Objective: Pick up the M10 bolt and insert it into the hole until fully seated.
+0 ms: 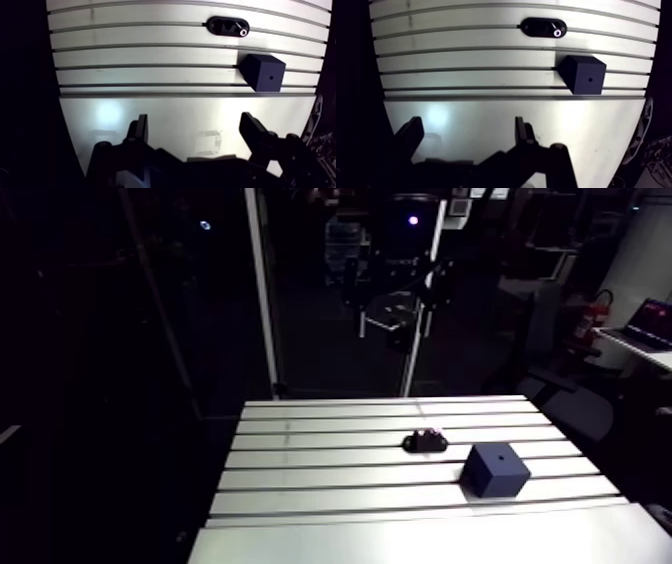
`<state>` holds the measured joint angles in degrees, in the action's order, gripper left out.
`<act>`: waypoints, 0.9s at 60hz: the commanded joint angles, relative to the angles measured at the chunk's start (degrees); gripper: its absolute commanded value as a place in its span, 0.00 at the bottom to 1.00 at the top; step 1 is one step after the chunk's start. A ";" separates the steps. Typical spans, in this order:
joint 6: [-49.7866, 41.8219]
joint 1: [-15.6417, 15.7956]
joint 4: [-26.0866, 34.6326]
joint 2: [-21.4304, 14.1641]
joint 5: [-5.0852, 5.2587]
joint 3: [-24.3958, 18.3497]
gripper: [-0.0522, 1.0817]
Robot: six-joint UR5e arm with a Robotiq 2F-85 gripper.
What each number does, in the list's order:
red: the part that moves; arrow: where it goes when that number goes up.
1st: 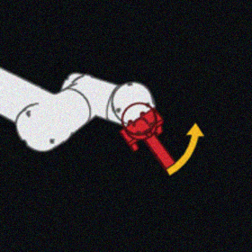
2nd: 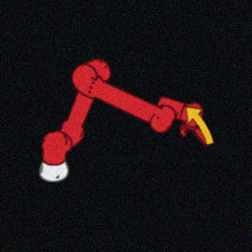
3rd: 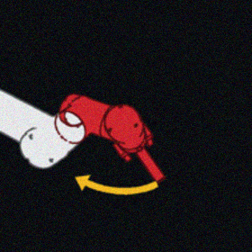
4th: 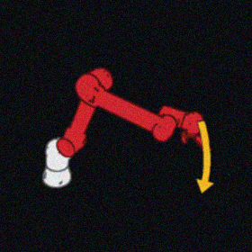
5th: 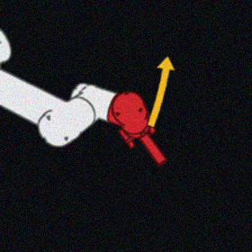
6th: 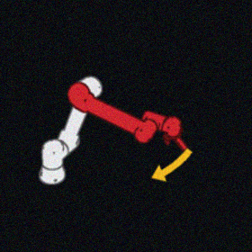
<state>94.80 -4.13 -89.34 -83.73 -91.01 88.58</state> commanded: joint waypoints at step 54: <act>12.78 -9.73 -22.68 -0.25 5.71 8.24 0.05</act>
<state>104.40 -10.41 -106.69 -83.90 -88.59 94.38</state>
